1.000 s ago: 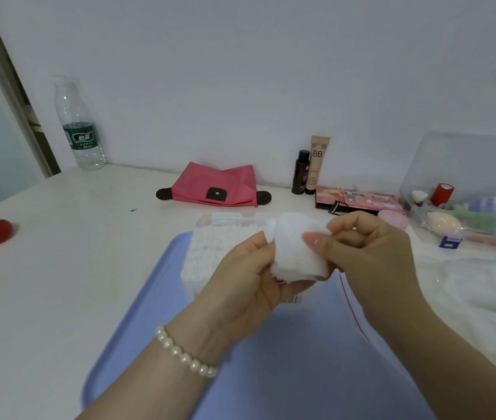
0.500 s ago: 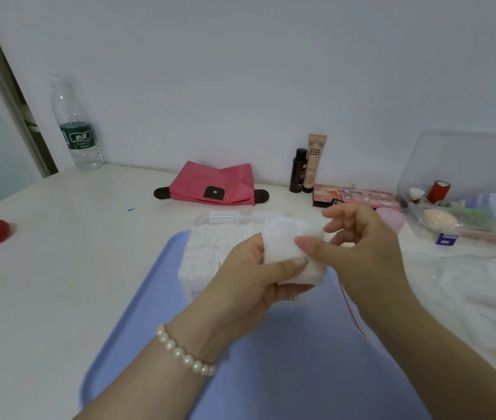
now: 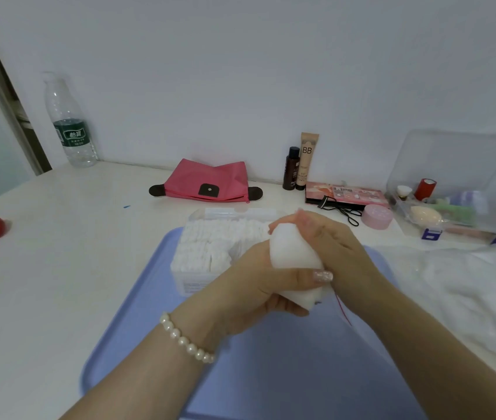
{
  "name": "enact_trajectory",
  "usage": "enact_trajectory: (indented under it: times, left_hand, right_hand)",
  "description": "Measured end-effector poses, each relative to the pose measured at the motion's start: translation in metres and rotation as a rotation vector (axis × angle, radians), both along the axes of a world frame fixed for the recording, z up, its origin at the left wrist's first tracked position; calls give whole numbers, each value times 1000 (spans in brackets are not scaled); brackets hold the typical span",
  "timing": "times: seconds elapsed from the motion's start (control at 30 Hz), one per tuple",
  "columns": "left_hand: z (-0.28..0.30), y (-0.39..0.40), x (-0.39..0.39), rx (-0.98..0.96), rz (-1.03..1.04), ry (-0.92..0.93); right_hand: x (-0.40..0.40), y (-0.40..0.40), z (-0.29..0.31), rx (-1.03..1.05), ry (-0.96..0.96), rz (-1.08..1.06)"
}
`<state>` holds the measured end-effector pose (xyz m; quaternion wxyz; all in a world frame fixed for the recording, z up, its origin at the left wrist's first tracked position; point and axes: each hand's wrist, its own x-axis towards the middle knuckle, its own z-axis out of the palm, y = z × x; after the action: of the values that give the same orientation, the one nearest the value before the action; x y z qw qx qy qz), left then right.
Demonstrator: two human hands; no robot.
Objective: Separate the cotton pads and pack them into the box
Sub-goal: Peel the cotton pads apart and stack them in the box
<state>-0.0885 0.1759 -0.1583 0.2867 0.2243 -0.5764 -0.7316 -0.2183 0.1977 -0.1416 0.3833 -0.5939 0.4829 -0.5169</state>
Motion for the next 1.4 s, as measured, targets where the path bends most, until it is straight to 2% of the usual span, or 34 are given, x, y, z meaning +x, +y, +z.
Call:
enact_trajectory:
  times: [0.17,0.23,0.37,0.47,0.67,0.73,0.87,0.93,1.07,1.17,1.27,1.4]
  left_hand:
    - [7,7,-5,-197,42,-213]
    - [7,11,-6,-258,81,-266]
    - [9,13,1,-343,250,-275]
    - [5,7,7,-457,422,-400]
    - [8,2,13,-636,526,-538]
    - [16,-1,17,-639,563,-547]
    - [27,-26,46,-718,762,-543]
    - [22,-36,58,-784,751,-600]
    - [1,-40,60,-912,544,-714]
    - [-10,-44,59,-1028,522,-833]
    - [-13,-45,62,-1036,527,-923]
    - [-14,-45,66,-991,501,-895]
  right_hand:
    - [7,-4,1,198,-129,-237]
    - [7,-3,2,273,-132,-220]
    - [-2,5,11,296,-282,-78]
    - [-11,11,13,299,-183,66]
    - [-8,7,31,405,168,71]
    - [-8,0,40,435,202,66]
    - [-13,-20,45,435,-131,-105]
    - [-10,-26,38,436,-165,-170]
    - [11,-33,19,460,-33,-230]
    - [25,-36,12,434,180,-261]
    - [30,-39,8,408,370,-291]
    - [33,-40,11,369,741,-313]
